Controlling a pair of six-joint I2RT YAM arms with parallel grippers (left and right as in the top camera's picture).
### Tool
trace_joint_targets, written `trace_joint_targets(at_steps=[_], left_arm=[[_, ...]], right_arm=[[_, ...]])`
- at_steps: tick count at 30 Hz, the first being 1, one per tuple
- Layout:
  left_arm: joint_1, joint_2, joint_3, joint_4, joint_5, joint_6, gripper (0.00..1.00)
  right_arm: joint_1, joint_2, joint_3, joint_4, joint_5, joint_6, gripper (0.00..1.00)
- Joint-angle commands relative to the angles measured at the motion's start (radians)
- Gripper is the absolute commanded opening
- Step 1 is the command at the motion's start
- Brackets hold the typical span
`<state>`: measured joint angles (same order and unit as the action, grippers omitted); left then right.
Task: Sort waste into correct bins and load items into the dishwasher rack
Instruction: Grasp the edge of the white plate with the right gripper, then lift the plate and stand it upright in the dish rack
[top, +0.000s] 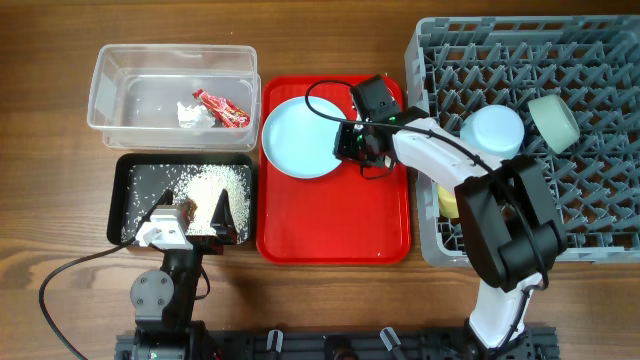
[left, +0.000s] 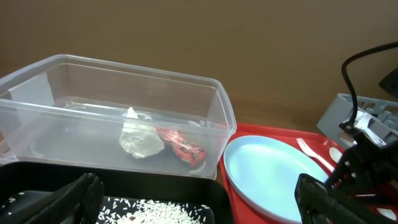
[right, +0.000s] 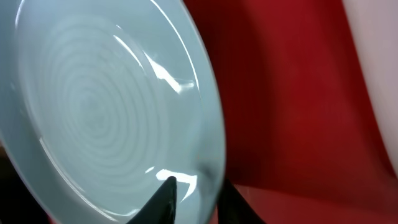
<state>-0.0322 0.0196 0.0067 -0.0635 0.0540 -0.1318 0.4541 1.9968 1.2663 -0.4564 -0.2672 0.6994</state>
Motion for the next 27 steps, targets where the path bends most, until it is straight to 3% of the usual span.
trace_joint_targets(at_steps=[1, 5, 10, 15, 19, 23, 27], left_arm=[[0.006, -0.003, -0.001, -0.009, 0.005, 0.013, 1.0], [0.006, -0.003, -0.001, -0.009, 0.005, 0.013, 1.0], [0.006, -0.003, -0.001, -0.009, 0.005, 0.013, 1.0], [0.006, -0.003, -0.001, -0.009, 0.005, 0.013, 1.0], [0.006, -0.003, -0.001, -0.009, 0.005, 0.013, 1.0], [0.006, -0.003, -0.001, -0.009, 0.005, 0.013, 1.0], [0.006, -0.003, -0.001, -0.009, 0.005, 0.013, 1.0]], right_arm=[[0.015, 0.012, 0.005, -0.048, 0.094, 0.072, 0.04], [0.003, -0.015, 0.005, -0.108, 0.137, 0.077, 0.04], [0.003, -0.185, 0.005, -0.121, 0.175, -0.091, 0.04], [0.002, -0.518, 0.005, -0.186, 0.566, -0.127, 0.04], [0.002, -0.727, 0.005, -0.2, 0.907, -0.294, 0.04], [-0.034, -0.761, 0.005, -0.21, 1.311, -0.399, 0.04], [-0.161, -0.692, 0.005, -0.167, 1.31, -0.434, 0.04]])
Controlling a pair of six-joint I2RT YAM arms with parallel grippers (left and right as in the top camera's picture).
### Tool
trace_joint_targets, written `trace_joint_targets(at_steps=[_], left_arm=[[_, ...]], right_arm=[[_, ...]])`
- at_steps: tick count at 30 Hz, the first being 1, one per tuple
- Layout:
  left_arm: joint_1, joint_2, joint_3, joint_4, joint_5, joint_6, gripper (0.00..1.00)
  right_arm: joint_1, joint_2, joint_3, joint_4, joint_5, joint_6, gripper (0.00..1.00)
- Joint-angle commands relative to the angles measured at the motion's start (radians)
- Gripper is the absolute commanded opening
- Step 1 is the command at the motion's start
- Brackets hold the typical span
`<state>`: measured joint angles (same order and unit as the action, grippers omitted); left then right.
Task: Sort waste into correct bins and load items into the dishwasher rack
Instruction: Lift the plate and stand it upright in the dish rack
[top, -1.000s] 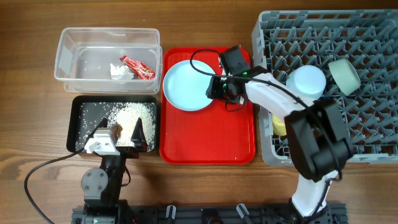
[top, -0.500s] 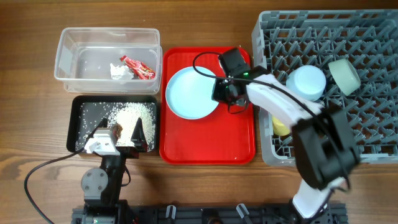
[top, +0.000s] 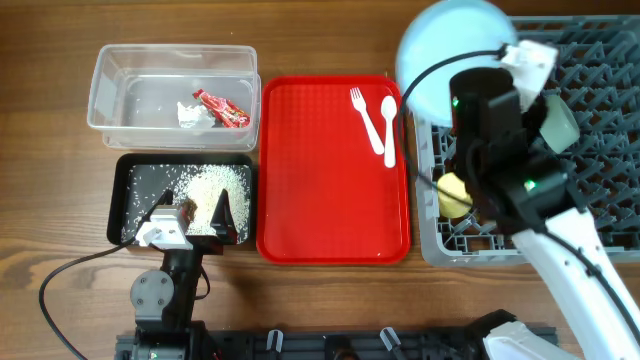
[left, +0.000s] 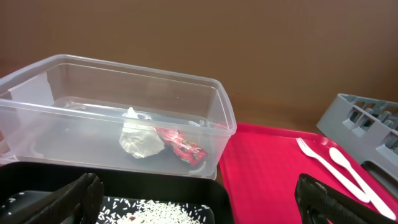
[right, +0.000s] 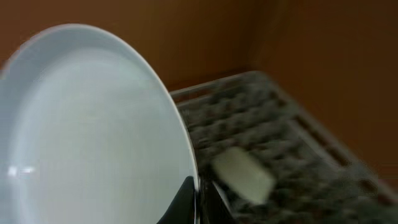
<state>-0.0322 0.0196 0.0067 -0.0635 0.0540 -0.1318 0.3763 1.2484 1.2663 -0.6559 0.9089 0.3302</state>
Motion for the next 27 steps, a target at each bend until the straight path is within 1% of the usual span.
trace_joint_targets(at_steps=[1, 3, 5, 9, 11, 13, 15, 18, 21, 27], left_arm=[[0.006, -0.003, -0.001, -0.009, 0.005, 0.013, 1.0], [0.006, -0.003, -0.001, -0.009, 0.005, 0.013, 1.0], [0.006, -0.003, -0.001, -0.009, 0.005, 0.013, 1.0], [0.006, -0.003, -0.001, -0.009, 0.005, 0.013, 1.0], [0.006, -0.003, -0.001, -0.009, 0.005, 0.013, 1.0], [0.006, -0.003, -0.001, -0.009, 0.005, 0.013, 1.0], [0.006, -0.003, -0.001, -0.009, 0.005, 0.013, 1.0], [0.006, -0.003, -0.001, -0.009, 0.005, 0.013, 1.0], [0.006, -0.003, -0.001, -0.009, 0.005, 0.013, 1.0], [0.006, -0.003, -0.001, -0.009, 0.005, 0.013, 1.0]], right_arm=[[-0.12, 0.085, 0.005, 0.059, 0.094, -0.082, 0.04], [-0.178, 0.148, 0.005, 0.106, 0.022, -0.152, 0.04], [-0.21, 0.212, 0.005, 0.16, 0.02, -0.195, 0.04], [-0.218, 0.301, 0.005, 0.339, 0.021, -0.444, 0.04], [-0.217, 0.323, 0.005, 0.433, 0.005, -0.526, 0.04], [-0.217, 0.333, 0.005, 0.473, -0.053, -0.623, 0.04], [-0.218, 0.349, 0.005, 0.514, -0.053, -0.698, 0.04], [-0.219, 0.393, 0.005, 0.595, -0.05, -0.867, 0.04], [-0.219, 0.433, 0.005, 0.618, -0.042, -0.93, 0.04], [-0.215, 0.483, 0.005, 0.618, -0.017, -0.925, 0.05]])
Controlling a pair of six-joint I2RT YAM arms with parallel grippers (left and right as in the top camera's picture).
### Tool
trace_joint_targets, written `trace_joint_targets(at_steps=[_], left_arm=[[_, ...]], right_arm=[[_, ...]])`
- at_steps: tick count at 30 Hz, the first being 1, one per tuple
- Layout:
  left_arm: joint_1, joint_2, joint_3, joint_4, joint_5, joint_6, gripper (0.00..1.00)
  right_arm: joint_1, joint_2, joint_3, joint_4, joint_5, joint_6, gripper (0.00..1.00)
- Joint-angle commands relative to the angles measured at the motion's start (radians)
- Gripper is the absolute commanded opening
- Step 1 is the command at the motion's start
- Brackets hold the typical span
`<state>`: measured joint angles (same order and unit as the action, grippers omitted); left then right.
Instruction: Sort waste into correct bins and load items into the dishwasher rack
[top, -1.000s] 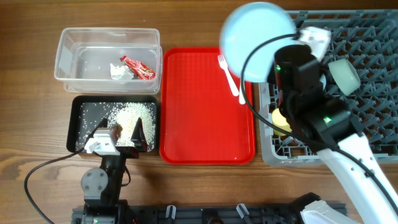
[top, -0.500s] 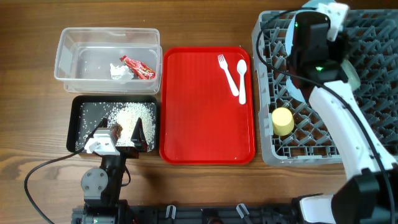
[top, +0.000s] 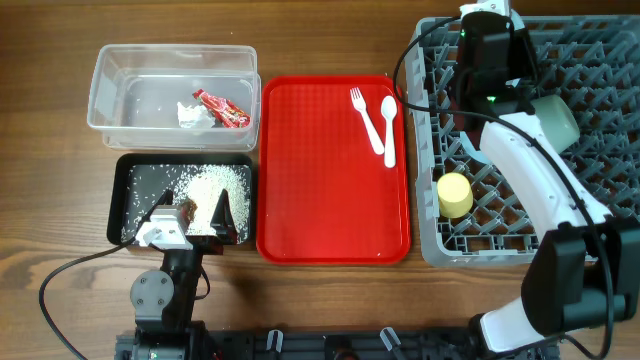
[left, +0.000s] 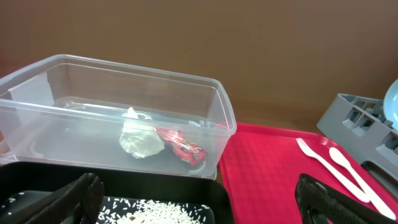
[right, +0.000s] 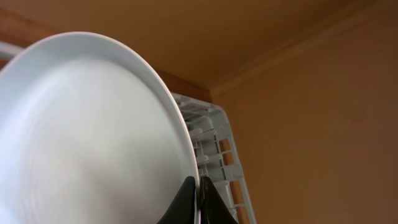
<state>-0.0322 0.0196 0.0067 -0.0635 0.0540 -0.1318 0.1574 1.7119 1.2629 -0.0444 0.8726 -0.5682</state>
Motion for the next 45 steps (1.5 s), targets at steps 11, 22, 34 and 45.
trace_joint_targets(at_steps=[11, 22, 34, 45], left_arm=[[0.006, -0.003, -0.001, -0.009, 0.005, 0.013, 1.0], [0.006, -0.003, -0.001, -0.009, 0.005, 0.013, 1.0], [0.006, -0.003, -0.001, -0.009, 0.005, 0.013, 1.0], [0.006, -0.003, -0.001, -0.009, 0.005, 0.013, 1.0]], right_arm=[[0.219, -0.051, 0.015, -0.029, 0.101, 0.017, 1.0], [0.43, -0.083, 0.156, -0.729, -0.993, 0.735, 1.0], [0.287, 0.254, 0.156, -0.426, -0.79, 0.565, 0.81], [0.275, 0.407, 0.155, -0.422, -0.839, 0.556, 0.34]])
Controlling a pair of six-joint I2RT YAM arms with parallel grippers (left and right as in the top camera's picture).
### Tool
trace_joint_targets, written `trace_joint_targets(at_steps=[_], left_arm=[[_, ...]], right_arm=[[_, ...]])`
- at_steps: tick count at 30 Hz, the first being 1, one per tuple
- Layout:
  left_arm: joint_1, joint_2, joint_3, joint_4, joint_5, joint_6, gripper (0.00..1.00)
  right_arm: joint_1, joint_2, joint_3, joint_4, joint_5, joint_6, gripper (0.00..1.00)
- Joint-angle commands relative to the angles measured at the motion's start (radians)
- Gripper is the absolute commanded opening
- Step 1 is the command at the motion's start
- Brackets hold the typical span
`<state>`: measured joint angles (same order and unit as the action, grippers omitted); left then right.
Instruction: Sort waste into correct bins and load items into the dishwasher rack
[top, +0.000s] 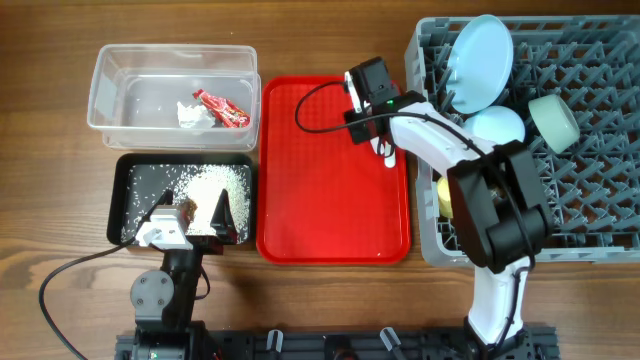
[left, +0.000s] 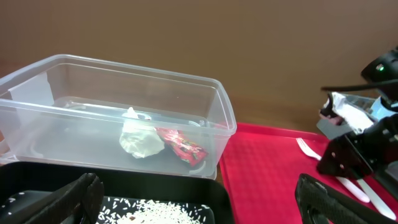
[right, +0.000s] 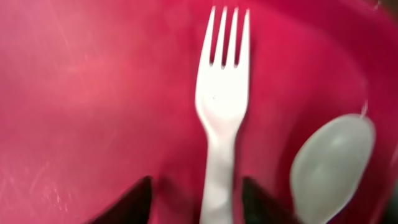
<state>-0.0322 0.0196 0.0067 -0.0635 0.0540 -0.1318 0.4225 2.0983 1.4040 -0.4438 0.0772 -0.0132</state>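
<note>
A white plastic fork (right: 221, 106) and spoon (right: 333, 162) lie side by side on the red tray (top: 320, 200), at its far right. My right gripper (right: 198, 194) is open and low over the fork, with the handle between its fingers. In the overhead view it (top: 368, 100) covers most of the cutlery. The light blue plate (top: 480, 62) stands on edge in the grey rack (top: 590, 180), at the back left. My left gripper (top: 195, 215) rests open at the near edge of the black tray (top: 135, 175) of rice.
A clear bin (top: 100, 90) at the back left holds a red wrapper (top: 225, 108) and a crumpled tissue (top: 190, 115). The rack also holds a pale bowl (top: 497, 128), a green cup (top: 553, 118) and a yellow cup (top: 447, 195).
My right gripper has let go of the plate, which now stands in the rack. The gripper has moved from above the rack to the tray and is open over the fork.
My right gripper was shut on the plate's rim on the red tray. Then it held the plate up beside the rack, with the fork and spoon uncovered, then over the rack. Now the plate is racked and the gripper is at the fork. The left arm stayed still.
</note>
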Motion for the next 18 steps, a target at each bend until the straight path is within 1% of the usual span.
trace_joint_targets(at_steps=[1, 2, 3, 4, 5, 6, 9, 11, 18], left_arm=[[0.006, -0.003, -0.001, -0.009, 0.005, 0.013, 1.0], [0.006, -0.003, -0.001, -0.009, 0.005, 0.013, 1.0], [0.006, -0.003, -0.001, -0.009, 0.005, 0.013, 1.0], [0.006, -0.003, -0.001, -0.009, 0.005, 0.013, 1.0], [0.006, -0.003, -0.001, -0.009, 0.005, 0.013, 1.0], [0.006, -0.003, -0.001, -0.009, 0.005, 0.013, 1.0], [0.006, -0.003, -0.001, -0.009, 0.005, 0.013, 1.0], [0.006, -0.003, -0.001, -0.009, 0.005, 0.013, 1.0], [0.006, -0.003, -0.001, -0.009, 0.005, 0.013, 1.0]], right_arm=[[0.015, 0.021, 0.014, -0.043, -0.058, 0.029, 0.3], [0.018, 0.021, 0.014, -0.063, -0.06, 0.061, 0.27], [0.018, 0.021, 0.014, -0.08, -0.06, 0.09, 0.18], [0.018, 0.021, 0.014, -0.1, -0.06, 0.132, 0.12], [0.019, 0.021, 0.014, -0.117, -0.061, 0.171, 0.07], [0.019, 0.02, 0.014, -0.139, -0.06, 0.204, 0.04], [0.019, -0.019, 0.015, -0.168, -0.084, 0.225, 0.04], [0.018, -0.08, 0.015, -0.17, -0.133, 0.224, 0.04], [-0.004, -0.361, 0.015, -0.179, -0.123, 0.227, 0.04]])
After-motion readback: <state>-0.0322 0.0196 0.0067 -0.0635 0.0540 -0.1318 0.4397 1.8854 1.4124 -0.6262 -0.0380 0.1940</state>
